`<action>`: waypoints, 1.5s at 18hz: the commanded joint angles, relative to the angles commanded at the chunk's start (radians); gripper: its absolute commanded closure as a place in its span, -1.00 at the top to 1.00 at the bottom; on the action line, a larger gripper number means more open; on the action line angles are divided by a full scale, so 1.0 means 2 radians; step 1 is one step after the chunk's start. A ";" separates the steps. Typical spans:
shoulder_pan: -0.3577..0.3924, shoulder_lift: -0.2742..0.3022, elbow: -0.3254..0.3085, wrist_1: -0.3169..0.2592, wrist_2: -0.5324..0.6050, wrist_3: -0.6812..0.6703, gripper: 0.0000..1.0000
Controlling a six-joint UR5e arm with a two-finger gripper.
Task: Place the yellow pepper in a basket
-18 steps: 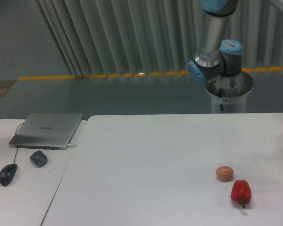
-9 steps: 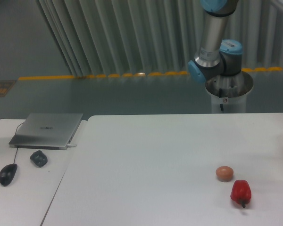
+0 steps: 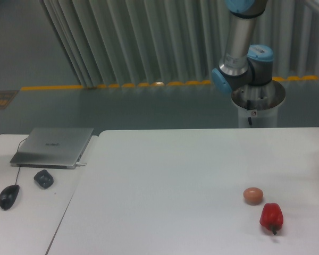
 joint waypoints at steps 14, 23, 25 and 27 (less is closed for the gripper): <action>-0.044 0.007 0.001 0.000 0.005 -0.120 1.00; -0.062 0.015 0.002 -0.002 0.006 -0.166 1.00; -0.062 0.015 0.002 -0.002 0.006 -0.166 1.00; -0.062 0.015 0.003 -0.004 0.006 -0.166 1.00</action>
